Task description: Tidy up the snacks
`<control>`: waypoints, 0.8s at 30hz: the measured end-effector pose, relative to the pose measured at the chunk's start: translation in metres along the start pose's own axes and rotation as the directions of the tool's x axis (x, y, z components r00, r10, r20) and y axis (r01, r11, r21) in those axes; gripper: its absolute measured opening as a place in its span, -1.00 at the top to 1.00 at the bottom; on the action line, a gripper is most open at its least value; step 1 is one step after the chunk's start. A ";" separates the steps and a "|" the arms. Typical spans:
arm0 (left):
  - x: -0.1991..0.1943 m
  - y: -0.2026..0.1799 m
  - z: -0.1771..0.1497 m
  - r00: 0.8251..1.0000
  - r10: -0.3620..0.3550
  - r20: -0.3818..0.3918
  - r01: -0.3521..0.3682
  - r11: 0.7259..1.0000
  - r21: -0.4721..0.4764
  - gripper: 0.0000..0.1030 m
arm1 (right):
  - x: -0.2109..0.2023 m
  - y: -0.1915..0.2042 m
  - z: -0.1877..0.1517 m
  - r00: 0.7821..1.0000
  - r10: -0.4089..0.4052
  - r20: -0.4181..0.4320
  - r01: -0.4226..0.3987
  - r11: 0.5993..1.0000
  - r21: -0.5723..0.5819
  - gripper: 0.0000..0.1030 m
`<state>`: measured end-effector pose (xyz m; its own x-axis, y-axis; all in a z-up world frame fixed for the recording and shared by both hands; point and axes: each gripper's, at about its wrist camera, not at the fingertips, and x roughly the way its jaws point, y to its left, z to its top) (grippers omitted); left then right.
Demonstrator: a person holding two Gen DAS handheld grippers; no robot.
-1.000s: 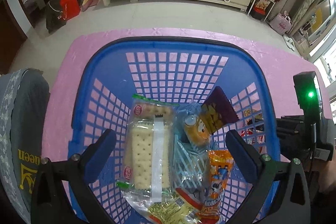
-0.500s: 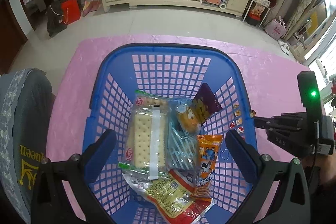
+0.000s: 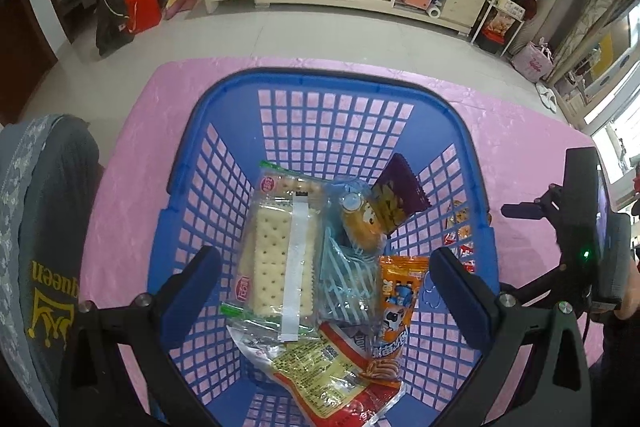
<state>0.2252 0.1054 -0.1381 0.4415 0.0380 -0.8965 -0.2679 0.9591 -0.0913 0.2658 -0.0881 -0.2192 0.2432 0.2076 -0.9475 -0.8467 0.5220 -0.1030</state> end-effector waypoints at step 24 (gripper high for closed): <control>0.023 0.000 0.012 0.999 0.023 -0.026 -0.023 1.000 0.010 -1.00 | 0.027 -0.019 0.009 0.992 0.128 0.014 -0.123 0.975 -0.184 -0.04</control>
<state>0.2454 0.1100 -0.1538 0.4127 0.0532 -0.9093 -0.2696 0.9607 -0.0661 0.2924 -0.0852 -0.2405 0.1393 0.2843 -0.9486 -0.9427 0.3312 -0.0392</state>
